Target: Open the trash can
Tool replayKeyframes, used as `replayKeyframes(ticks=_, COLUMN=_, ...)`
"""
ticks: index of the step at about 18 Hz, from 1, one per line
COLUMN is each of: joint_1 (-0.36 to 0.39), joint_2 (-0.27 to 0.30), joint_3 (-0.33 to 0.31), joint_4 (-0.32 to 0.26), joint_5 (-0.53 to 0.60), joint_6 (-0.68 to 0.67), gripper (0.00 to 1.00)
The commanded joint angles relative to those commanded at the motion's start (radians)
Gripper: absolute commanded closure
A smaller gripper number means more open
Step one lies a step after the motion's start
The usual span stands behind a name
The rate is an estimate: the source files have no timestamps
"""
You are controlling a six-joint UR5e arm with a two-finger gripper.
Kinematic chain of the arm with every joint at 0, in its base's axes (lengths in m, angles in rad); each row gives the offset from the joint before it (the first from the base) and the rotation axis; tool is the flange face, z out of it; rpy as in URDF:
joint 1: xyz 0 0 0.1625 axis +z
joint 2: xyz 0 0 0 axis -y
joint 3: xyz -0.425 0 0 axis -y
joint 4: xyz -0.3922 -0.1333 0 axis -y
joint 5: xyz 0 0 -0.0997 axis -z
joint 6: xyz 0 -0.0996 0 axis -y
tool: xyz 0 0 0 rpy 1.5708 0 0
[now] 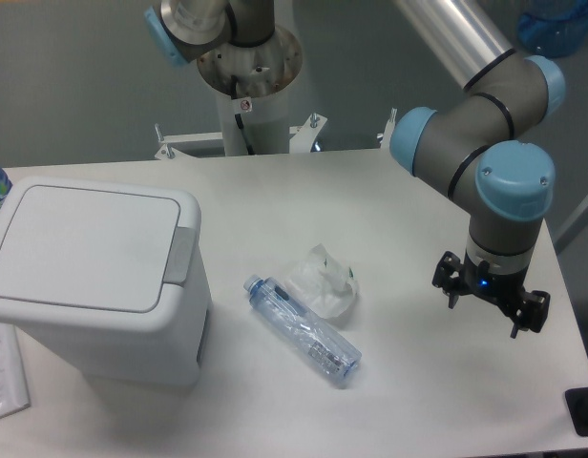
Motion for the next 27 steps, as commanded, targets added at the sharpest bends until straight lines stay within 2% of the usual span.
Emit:
replayKeyframes(ticks=17, joint_1=-0.015, joint_2=0.012, joint_3=-0.003, joint_4=-0.008, joint_5=-0.008, joint_6=-0.006, gripper=0.00)
replayKeyframes(ticks=23, joint_1=-0.041, joint_2=0.020, joint_3=-0.009, joint_4=-0.011, joint_5=-0.014, joint_6=-0.084, gripper=0.00)
replayKeyframes(ticks=27, joint_1=-0.057, joint_2=0.031, joint_3=-0.012, joint_4=-0.011, joint_5=-0.077, joint_6=-0.193, gripper=0.00)
